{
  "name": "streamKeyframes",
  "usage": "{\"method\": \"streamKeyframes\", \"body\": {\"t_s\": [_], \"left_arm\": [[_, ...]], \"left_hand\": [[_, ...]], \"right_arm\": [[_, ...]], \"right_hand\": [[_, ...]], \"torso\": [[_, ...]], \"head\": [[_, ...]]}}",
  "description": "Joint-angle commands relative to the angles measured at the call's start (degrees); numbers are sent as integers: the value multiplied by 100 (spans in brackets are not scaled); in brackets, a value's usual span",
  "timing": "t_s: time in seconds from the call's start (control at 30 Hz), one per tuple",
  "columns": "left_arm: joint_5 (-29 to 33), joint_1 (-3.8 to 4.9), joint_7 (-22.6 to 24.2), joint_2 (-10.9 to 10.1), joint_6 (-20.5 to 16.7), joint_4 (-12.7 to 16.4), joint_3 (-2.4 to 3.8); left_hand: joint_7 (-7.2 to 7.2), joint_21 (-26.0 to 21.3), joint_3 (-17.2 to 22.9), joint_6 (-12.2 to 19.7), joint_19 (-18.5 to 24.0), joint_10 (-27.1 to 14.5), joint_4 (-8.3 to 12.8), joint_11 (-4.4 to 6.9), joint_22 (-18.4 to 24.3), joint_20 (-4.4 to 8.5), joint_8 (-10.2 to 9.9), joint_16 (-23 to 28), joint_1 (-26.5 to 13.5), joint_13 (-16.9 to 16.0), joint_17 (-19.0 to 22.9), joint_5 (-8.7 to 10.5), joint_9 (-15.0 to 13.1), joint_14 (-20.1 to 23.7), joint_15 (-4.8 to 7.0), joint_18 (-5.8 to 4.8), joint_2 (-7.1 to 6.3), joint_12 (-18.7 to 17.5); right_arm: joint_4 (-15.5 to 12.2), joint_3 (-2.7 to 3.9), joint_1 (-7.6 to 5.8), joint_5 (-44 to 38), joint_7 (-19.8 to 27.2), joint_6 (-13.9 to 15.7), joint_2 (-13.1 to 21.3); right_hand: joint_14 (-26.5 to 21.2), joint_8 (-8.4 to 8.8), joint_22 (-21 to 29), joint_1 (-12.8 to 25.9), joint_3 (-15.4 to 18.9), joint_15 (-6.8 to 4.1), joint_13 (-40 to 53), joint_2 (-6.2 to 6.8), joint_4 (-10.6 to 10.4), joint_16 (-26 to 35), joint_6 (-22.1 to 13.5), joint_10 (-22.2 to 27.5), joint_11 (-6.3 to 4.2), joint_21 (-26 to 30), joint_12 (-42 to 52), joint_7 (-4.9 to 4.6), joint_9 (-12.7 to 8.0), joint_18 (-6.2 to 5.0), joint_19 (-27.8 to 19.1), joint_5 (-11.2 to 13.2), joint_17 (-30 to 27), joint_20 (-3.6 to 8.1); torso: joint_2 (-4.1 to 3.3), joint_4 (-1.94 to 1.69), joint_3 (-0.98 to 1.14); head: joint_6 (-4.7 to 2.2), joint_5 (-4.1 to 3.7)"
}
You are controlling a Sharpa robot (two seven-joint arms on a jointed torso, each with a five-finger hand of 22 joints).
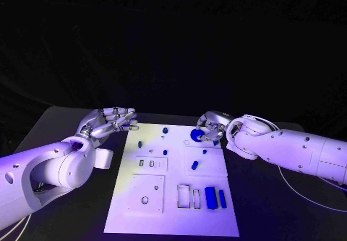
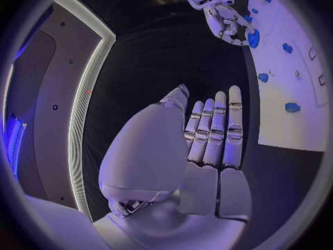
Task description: Assemble the parts on the task board
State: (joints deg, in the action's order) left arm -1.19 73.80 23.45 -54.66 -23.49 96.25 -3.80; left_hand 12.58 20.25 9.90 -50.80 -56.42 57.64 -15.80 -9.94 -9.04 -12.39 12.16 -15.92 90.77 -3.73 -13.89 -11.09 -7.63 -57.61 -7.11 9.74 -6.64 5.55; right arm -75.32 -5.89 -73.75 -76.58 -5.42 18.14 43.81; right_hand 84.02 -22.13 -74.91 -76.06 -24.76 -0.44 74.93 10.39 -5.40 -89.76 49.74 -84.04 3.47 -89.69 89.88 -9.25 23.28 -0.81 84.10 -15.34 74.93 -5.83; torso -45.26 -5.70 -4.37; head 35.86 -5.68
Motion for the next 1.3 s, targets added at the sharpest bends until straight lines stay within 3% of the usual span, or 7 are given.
{"method": "streamKeyframes", "body": {"t_s": [0.03, 0.33, 0.43, 0.63, 0.83, 0.97, 1.3], "left_arm": [[14, 11, 22, 2, 101, 15, 5], [14, 11, 24, 6, 103, 9, 5], [14, 10, 24, 9, 104, 8, 5], [14, 10, 22, 23, 110, 7, 5], [14, 10, 20, 29, 108, 5, 5], [14, 10, 20, 42, 112, 8, 5], [14, 11, 46, 49, 86, 11, 5]], "left_hand": [[23, 23, 35, 37, -20, -44, 13, -10, -10, 8, -31, 38, 5, 6, -11, 38, 8, 48, -8, 58, -37, -32], [23, 23, 35, 37, -20, -44, 13, -10, -10, 8, -31, 38, 5, 6, -11, 38, 8, 48, -8, 58, -37, -32], [23, 23, 35, 37, -20, -44, 13, -10, -10, 8, -31, 38, 5, 6, -11, 38, 8, 48, -8, 58, -37, -32], [23, 23, 35, 37, -20, -44, 13, -10, -10, 8, -31, 38, 5, 6, -11, 38, 8, 48, -8, 58, -37, -32], [23, 23, 35, 37, -20, -44, 13, -10, -10, 8, -31, 38, 5, 6, -11, 38, 8, 48, -8, 58, -37, -32], [23, 23, 35, 37, -20, -44, 13, -10, -10, 8, -31, 38, 5, 6, -11, 38, 8, 48, -8, 58, -37, -32], [27, 29, 41, 47, -15, -53, 18, -13, -12, 8, -38, 45, 5, 5, -17, 41, 11, 52, -10, 56, -41, -46]], "right_arm": [[-71, -18, 31, -456, 98, 342, -2], [-499, -14, 32, -978, 49, 954, 31], [-614, -13, 26, -1153, -8, 1048, -4], [-761, -11, 15, -1471, -174, 1196, -240], [-645, -13, 12, -1596, -266, 1213, -551], [-455, -21, 26, -1689, -338, 1216, -803], [-114, -49, 104, -1867, -476, 1170, -1204]], "right_hand": [[598, -4, -1509, 69, -43, -43, 1507, 42, -10, -24, 294, -596, -53, -31, 12, 185, 32, 81, 590, -14, 1507, 47], [598, 26, -1509, 137, -128, -66, 1507, 59, -19, -24, 377, -596, -79, -31, 12, 212, 37, 81, 590, -74, 1507, 70], [598, 60, -1509, 180, -158, -77, 1507, 138, -2, -24, 408, -596, -90, -31, 12, 218, 40, 81, 590, -158, 1507, 83], [598, 72, -1509, 200, -161, -80, 1507, 165, 0, -24, 418, -596, -90, -31, 12, 222, 41, 81, 590, -155, 1507, 86], [598, 80, -1509, 210, -171, -81, 1507, 166, -1, -24, 424, -596, -91, -31, 12, 223, 42, 81, 590, -135, 1507, 88], [598, 95, -1509, 218, -187, -82, 1507, 162, -3, -24, 425, -596, -92, -31, 12, 223, 41, 81, 590, -112, 1507, 90], [598, 101, -1509, 226, -191, -82, 1507, 161, -6, -24, 422, -596, -91, -31, 12, 221, 40, 81, 590, -109, 1507, 90]], "torso": [[1, -2, -1], [5, 1, 0], [5, 8, -2], [-4, -28, -4], [0, -34, -17], [-10, -29, -7], [-7, -31, -5]], "head": [[-21, 3], [-50, 41], [-60, 56], [-67, 41], [-46, 48], [-43, 54], [-42, 86]]}}
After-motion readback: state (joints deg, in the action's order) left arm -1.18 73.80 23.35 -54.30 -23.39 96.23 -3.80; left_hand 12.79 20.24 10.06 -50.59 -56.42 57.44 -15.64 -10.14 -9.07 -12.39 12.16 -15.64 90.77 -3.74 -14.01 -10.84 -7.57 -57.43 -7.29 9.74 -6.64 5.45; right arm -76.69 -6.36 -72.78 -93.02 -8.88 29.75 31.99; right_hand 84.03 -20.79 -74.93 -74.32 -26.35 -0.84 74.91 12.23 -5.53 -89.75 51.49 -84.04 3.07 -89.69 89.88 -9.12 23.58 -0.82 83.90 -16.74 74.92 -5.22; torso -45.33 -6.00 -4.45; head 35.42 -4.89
